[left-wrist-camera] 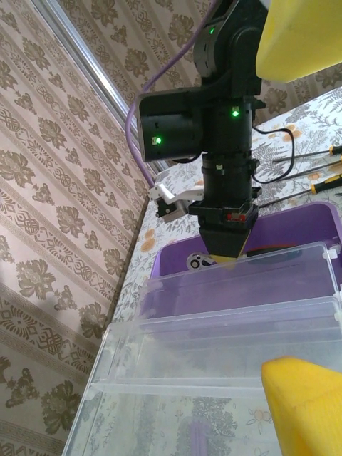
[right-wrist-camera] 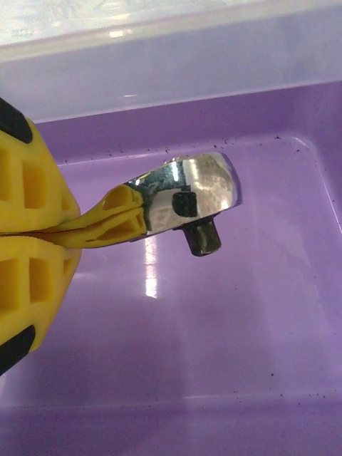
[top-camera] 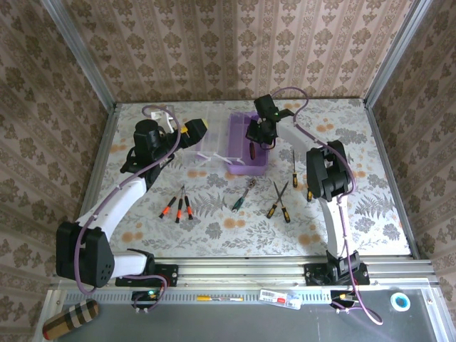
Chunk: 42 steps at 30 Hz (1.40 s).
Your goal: Pack the tool kit
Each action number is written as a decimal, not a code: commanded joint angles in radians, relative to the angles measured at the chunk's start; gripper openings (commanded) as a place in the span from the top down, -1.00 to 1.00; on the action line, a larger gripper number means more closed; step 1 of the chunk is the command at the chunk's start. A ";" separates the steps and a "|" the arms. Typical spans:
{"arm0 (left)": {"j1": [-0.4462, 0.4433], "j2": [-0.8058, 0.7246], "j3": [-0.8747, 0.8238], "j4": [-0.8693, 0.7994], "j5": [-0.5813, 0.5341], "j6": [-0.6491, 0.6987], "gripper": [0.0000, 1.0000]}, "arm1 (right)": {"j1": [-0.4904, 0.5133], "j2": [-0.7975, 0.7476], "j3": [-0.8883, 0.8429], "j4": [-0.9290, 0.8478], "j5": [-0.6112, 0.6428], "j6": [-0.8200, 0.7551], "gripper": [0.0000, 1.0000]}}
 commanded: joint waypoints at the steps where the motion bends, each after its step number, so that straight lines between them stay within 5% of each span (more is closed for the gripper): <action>1: 0.007 0.012 -0.011 0.034 0.022 -0.010 -1.00 | -0.001 0.041 0.071 -0.014 -0.043 0.026 0.94; 12: 0.015 0.009 -0.013 0.041 0.025 -0.015 -1.00 | -0.004 0.140 0.150 -0.022 -0.119 0.050 0.88; 20: 0.017 -0.001 -0.017 0.041 0.016 -0.019 -1.00 | -0.006 0.143 0.169 -0.029 -0.129 0.065 0.59; 27: 0.018 -0.003 -0.018 0.045 0.022 -0.027 -1.00 | -0.006 0.124 0.171 -0.035 -0.143 0.067 0.56; 36: 0.021 -0.003 -0.017 0.045 0.023 -0.027 -1.00 | -0.004 0.009 0.158 -0.077 -0.078 0.045 0.53; 42: 0.022 0.001 -0.018 0.049 0.023 -0.036 -1.00 | -0.001 -0.184 0.003 -0.045 0.031 0.063 0.24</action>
